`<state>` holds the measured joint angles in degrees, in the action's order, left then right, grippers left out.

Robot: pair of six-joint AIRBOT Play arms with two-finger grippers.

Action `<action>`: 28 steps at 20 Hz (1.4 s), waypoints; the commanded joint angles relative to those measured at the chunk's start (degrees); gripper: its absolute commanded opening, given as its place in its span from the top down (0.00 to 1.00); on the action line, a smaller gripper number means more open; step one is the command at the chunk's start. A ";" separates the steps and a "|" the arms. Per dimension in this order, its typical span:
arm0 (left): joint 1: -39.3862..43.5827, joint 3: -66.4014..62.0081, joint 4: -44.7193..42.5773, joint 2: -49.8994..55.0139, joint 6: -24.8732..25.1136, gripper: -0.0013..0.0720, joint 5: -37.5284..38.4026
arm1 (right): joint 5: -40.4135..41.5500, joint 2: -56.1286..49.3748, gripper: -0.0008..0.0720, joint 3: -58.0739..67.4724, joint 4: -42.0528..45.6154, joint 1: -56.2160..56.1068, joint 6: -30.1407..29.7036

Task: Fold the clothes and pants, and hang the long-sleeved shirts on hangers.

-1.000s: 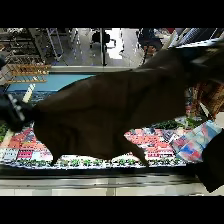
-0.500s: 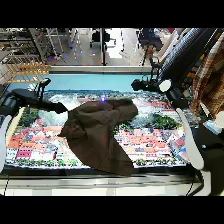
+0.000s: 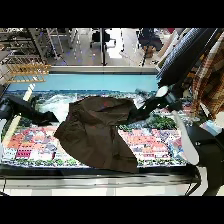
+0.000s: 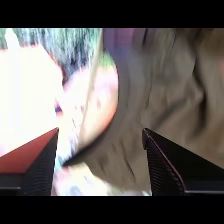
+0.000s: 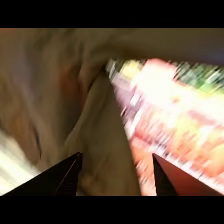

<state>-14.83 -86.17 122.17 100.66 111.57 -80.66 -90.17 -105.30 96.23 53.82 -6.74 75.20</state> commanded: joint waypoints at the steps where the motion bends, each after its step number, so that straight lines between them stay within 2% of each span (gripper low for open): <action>1: 0.31 7.34 -0.42 -3.43 -2.14 0.24 -5.29 | -6.19 1.20 0.25 -9.29 3.30 -10.03 -0.24; 2: 0.31 10.05 -0.44 -5.42 -2.08 0.24 -5.27 | -3.43 1.18 0.19 -9.94 5.29 -13.07 -0.09; 6: 0.26 17.14 -0.46 -12.68 -1.64 0.24 -4.24 | 7.80 0.83 0.19 -9.99 16.85 -23.43 7.45; 7: 0.26 17.97 -0.46 -13.99 -1.66 0.24 -3.72 | 9.79 0.55 0.20 -9.99 21.18 -25.40 11.08; 8: 0.26 18.47 -0.46 -15.04 -1.66 0.24 -3.28 | 11.19 0.22 0.24 -9.97 25.99 -26.93 14.43; 9: 0.26 18.60 -0.46 -15.67 -1.68 0.24 -3.02 | 11.89 0.00 0.41 -9.97 30.25 -28.04 16.46; 10: 0.26 18.67 -0.44 -16.04 -1.68 0.24 -2.71 | 12.07 0.07 0.78 -9.94 32.83 -28.46 16.13; 11: 0.26 18.84 -0.44 -16.17 -1.70 0.24 -2.45 | 11.28 0.46 0.97 -9.49 36.28 -28.59 15.28; 14: 0.31 20.46 -0.46 -16.06 -1.75 0.24 -1.20 | 12.33 4.04 0.98 -5.73 50.31 -26.18 15.15; 17: 0.33 24.81 0.90 -16.06 -1.90 0.24 3.87 | 22.10 6.86 0.98 0.92 53.07 -18.03 15.15; 19: 0.52 27.78 3.98 -16.06 -1.88 0.24 8.48 | 31.32 6.84 0.97 3.08 48.85 -11.85 15.26; 20: 0.94 28.79 4.52 -16.02 -1.92 0.23 11.23 | 34.64 6.80 0.71 3.08 45.09 -8.98 15.82; 21: 1.38 29.27 4.50 -15.96 -2.05 0.23 13.29 | 35.50 6.78 0.29 3.06 40.28 -5.64 17.70; 22: 1.73 29.38 4.50 -15.93 -2.64 0.23 14.62 | 33.59 6.78 0.18 3.04 35.15 -2.49 18.45; 23: 2.03 29.38 4.55 -15.96 -3.48 0.23 15.41 | 29.77 6.78 0.21 2.89 29.46 0.98 17.97; 26: 3.58 29.38 4.46 -15.96 -3.63 0.23 15.78 | 14.38 6.95 0.22 -0.74 13.46 10.23 9.31; 28: 4.57 29.62 4.33 -15.91 -5.01 0.23 15.87 | 7.69 8.79 0.22 -8.04 7.93 13.92 6.14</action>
<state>-11.53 -56.97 126.39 84.68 108.01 -66.41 -71.68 -97.93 94.08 75.16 0.45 86.94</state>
